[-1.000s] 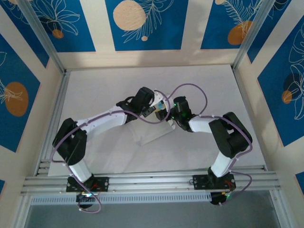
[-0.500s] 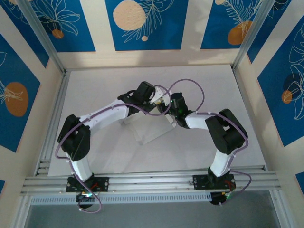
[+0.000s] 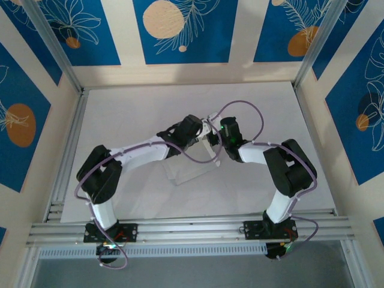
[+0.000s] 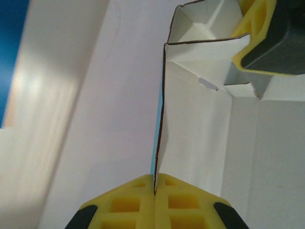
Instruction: Fold the paper box
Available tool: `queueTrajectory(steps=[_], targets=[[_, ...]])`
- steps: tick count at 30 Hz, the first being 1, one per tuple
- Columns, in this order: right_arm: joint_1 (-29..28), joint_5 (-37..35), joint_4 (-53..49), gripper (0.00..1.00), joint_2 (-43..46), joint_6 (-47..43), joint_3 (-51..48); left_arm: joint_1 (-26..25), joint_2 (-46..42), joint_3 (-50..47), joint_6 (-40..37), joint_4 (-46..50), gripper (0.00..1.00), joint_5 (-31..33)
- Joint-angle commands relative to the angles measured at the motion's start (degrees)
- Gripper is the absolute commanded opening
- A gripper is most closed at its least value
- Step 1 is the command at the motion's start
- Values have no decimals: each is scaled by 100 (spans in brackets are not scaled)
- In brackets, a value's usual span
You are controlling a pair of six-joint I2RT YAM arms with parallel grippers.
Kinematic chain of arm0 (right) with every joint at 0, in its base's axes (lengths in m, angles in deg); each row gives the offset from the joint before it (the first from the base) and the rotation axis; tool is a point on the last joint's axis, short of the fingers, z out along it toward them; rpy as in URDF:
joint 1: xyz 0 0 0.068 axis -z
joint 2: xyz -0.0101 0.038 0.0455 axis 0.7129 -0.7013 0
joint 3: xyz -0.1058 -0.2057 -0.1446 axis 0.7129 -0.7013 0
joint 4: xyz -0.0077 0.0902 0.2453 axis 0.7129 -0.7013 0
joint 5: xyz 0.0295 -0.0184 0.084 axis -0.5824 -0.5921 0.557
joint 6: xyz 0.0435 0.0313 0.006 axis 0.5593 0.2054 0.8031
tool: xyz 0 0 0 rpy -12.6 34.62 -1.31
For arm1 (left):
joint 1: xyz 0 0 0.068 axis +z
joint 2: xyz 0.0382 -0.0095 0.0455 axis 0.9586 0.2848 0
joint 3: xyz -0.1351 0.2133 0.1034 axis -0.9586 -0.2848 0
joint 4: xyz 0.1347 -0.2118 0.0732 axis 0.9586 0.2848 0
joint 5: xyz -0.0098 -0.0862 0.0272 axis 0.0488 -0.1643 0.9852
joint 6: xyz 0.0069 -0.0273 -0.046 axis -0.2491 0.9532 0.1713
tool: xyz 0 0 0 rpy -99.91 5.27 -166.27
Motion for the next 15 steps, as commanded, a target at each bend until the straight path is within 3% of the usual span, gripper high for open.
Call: queueTrajectory(steps=[1,5,10,13,15], targets=[[6,392,-60,15,272,28,-120,-301,248,-479,-899,-964,0,659],[-2,720,-242,22,439,-3,-175,-631,482,-1136,-2007,-2806,0,1340],[13,1440,-660,42,939,-186,-378,-837,895,-1736,-3258,-5144,0,1679],[107,1915,-868,53,1324,-179,-539,-859,921,-1891,-3422,-5625,0,1603],[198,2166,-1065,55,1510,-92,-558,-859,910,-1971,-3453,-5802,0,1538]])
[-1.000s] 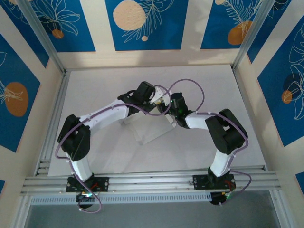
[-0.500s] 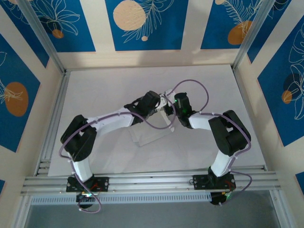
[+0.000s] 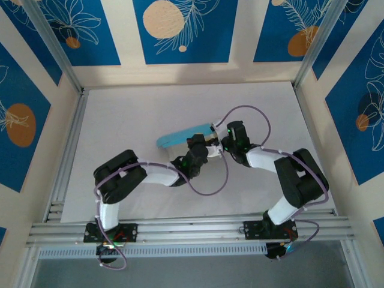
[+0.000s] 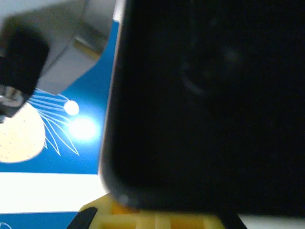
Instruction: Fold the paper box
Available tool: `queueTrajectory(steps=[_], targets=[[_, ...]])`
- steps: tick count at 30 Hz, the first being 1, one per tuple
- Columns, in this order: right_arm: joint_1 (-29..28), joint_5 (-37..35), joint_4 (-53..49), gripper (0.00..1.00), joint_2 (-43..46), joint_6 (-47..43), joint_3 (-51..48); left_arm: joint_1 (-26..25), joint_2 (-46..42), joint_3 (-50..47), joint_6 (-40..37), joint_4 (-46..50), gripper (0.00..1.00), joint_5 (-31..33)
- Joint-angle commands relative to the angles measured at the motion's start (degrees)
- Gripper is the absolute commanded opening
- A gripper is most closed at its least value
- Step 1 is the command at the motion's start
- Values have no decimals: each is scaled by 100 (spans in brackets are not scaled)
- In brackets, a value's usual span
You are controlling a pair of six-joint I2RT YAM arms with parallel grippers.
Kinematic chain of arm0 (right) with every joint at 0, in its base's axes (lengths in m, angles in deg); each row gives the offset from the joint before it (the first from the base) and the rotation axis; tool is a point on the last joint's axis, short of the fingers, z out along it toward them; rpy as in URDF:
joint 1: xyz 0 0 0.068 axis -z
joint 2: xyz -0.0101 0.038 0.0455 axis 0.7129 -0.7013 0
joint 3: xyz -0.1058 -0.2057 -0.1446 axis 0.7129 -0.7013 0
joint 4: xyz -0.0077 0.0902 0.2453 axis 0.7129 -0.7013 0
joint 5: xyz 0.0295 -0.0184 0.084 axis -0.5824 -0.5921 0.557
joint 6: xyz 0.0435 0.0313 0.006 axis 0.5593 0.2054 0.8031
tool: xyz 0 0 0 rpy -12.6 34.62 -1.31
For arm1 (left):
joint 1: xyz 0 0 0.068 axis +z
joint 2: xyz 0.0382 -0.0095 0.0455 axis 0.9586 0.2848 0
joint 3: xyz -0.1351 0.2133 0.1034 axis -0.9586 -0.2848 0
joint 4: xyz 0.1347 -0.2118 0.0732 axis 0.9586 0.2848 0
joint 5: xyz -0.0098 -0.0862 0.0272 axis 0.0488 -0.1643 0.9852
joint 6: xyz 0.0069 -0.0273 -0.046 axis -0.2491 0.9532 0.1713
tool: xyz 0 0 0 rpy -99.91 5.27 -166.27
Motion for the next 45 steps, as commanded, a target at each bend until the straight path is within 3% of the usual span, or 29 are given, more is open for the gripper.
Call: queueTrajectory(steps=[1,8,13,16,24,28,34,39,45], targets=[[-3,1193,-218,56,591,105,63,153,189,-244,-608,-594,0,59],[-56,369,-1037,57,335,236,751,204,-42,-270,-365,-36,0,-328],[-75,49,-1835,54,343,164,1219,467,-656,389,677,2559,0,-1094],[-64,215,-1811,56,663,19,1044,704,-911,937,1258,4220,0,-1963],[-6,670,-2208,55,1312,-1026,989,1221,-755,2109,1130,6079,0,-3334],[199,1308,-2374,55,1627,-1914,932,1511,-775,2478,1094,6471,0,-3866],[643,2122,-3090,59,1379,-1960,1478,1774,-767,2706,969,6568,0,-4291],[482,1794,-2869,60,1261,-2460,1437,1901,-661,2772,895,6538,0,-4393],[524,1937,-2581,60,1077,-3106,1462,1955,-587,2763,881,6306,0,-4634]])
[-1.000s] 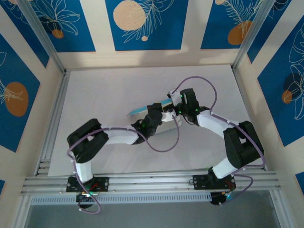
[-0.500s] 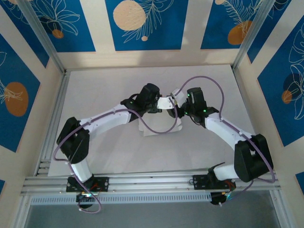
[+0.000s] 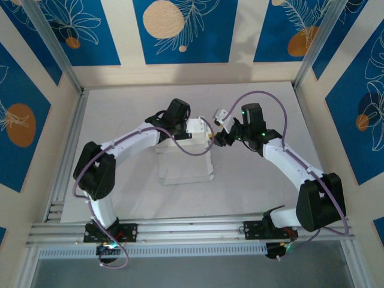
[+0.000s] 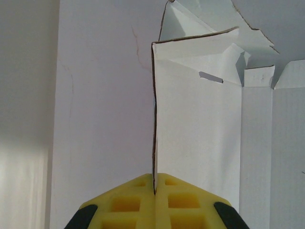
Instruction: Fold the paper box
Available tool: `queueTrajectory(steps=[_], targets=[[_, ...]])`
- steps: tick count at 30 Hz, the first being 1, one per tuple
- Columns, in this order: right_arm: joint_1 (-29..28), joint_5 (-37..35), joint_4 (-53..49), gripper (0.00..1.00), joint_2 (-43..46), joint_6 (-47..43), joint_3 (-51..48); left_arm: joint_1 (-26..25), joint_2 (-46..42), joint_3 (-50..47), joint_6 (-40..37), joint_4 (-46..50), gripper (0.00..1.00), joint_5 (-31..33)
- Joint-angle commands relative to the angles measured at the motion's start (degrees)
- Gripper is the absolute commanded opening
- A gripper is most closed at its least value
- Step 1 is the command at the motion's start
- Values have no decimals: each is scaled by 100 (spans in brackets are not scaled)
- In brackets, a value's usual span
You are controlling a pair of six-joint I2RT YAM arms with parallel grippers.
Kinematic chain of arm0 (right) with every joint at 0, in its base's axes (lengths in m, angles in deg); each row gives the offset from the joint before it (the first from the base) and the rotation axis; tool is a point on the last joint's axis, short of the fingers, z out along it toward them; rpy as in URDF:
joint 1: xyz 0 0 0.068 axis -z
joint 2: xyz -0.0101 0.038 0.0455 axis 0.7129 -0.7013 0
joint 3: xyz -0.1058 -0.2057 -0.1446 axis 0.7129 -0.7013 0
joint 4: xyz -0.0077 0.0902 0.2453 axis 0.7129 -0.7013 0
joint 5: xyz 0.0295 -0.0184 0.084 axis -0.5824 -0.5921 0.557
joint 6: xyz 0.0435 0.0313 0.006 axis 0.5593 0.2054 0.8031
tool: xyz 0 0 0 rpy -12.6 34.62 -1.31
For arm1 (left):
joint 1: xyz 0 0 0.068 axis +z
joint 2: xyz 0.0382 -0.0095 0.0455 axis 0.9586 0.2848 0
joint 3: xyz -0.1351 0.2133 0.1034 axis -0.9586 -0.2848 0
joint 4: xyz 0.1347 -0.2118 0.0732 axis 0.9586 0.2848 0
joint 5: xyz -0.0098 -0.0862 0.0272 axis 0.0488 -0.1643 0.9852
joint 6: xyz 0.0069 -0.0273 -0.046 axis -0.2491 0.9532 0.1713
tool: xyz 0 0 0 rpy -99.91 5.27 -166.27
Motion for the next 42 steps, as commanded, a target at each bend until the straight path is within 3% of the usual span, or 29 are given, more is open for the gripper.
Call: queueTrajectory(steps=[1,5,11,13,18,28,38,42], targets=[[-60,107,254,60,-217,-754,47,16,84,96,-124,-151,0,-328],[-154,67,468,57,-530,-1366,99,22,51,-110,-285,-431,0,-387],[-198,44,929,52,-980,-1589,294,27,73,-22,-314,-275,0,-668],[-281,-259,1074,50,-1120,-1712,355,27,80,-9,-331,-239,0,-702],[-281,-508,1431,48,-897,-1753,164,35,111,-3,-360,-148,0,-669],[-347,-458,1107,47,-1267,-2064,587,44,76,50,-324,-68,0,-933],[-468,-295,996,33,-1632,-2228,810,44,172,175,-306,46,0,-1032],[-499,-197,956,33,-1652,-2290,776,49,216,248,-339,76,0,-1032]])
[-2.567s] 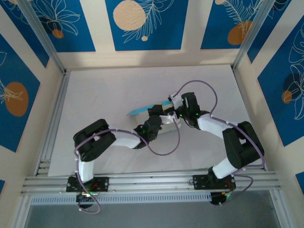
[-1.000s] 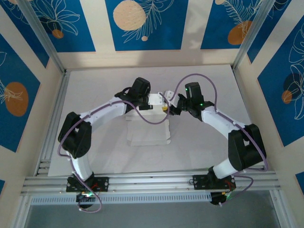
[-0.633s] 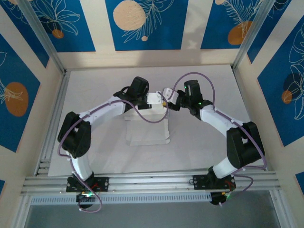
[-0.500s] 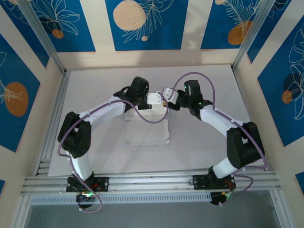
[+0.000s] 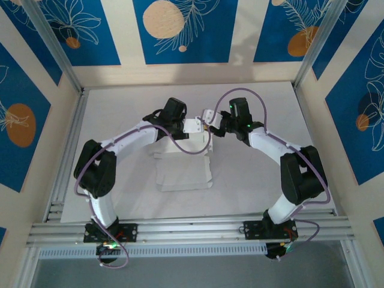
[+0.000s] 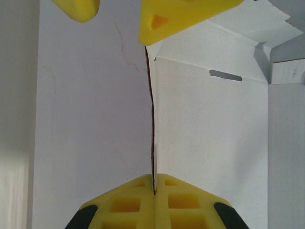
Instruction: Fold the paper box
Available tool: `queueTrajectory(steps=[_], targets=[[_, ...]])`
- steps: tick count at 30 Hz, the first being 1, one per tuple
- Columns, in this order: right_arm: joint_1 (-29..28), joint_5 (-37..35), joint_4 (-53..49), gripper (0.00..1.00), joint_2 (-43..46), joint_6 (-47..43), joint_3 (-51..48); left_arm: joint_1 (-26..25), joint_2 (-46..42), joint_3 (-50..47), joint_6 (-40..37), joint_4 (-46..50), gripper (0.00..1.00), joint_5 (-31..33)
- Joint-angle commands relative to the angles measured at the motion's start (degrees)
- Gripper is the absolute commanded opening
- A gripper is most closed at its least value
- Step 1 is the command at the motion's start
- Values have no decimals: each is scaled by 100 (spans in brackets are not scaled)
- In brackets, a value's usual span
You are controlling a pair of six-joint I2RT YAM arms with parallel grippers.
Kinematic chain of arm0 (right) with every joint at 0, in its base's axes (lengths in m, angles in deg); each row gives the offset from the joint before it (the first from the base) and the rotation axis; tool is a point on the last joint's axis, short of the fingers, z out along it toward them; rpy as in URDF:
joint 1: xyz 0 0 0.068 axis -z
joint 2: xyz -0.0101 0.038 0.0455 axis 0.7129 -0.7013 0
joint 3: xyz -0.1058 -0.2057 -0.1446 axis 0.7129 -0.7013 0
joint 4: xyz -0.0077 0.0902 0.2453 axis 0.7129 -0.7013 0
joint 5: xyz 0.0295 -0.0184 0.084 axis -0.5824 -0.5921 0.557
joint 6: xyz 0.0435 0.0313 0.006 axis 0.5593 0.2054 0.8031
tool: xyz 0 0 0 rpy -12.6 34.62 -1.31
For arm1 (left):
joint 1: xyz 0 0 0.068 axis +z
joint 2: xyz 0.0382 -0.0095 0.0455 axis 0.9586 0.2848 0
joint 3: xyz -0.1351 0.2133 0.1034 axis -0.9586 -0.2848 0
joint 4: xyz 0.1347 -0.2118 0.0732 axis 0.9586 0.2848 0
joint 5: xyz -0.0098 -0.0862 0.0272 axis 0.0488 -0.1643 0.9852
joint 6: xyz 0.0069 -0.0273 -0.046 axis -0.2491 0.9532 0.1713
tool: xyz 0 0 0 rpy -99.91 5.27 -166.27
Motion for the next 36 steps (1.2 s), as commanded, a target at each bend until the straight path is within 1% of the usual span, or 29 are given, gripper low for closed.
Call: queueTrajectory(steps=[1,6,9,16,19,22,25,26,31,33,35,36], targets=[[-264,294,-64,36,-80,-326,120,-177,125,296,-202,-17,0,-518],[-93,960,-276,48,128,-580,-37,-81,162,390,-295,31,0,-559],[-12,1011,-188,52,175,-672,-125,-19,136,461,-338,61,0,-662],[-32,1026,-405,54,92,-971,1,-23,118,497,-544,140,0,-760],[-129,806,-464,52,-51,-1153,83,-20,109,531,-586,178,0,-868],[-172,677,-430,47,-175,-1148,178,-21,84,593,-609,192,0,-947],[-188,623,-492,37,-235,-1172,283,-25,74,661,-645,238,0,-933],[-195,632,-512,33,-235,-1202,300,-25,74,665,-647,243,0,-932],[-211,700,-708,6,-192,-1289,374,-16,76,646,-652,239,0,-886],[-221,726,-812,0,-161,-1337,376,-16,65,626,-639,217,0,-872],[-227,705,-846,0,-151,-1390,355,-22,65,624,-632,214,2,-838],[-229,685,-818,0,-134,-1392,335,-23,65,626,-638,198,6,-797]])
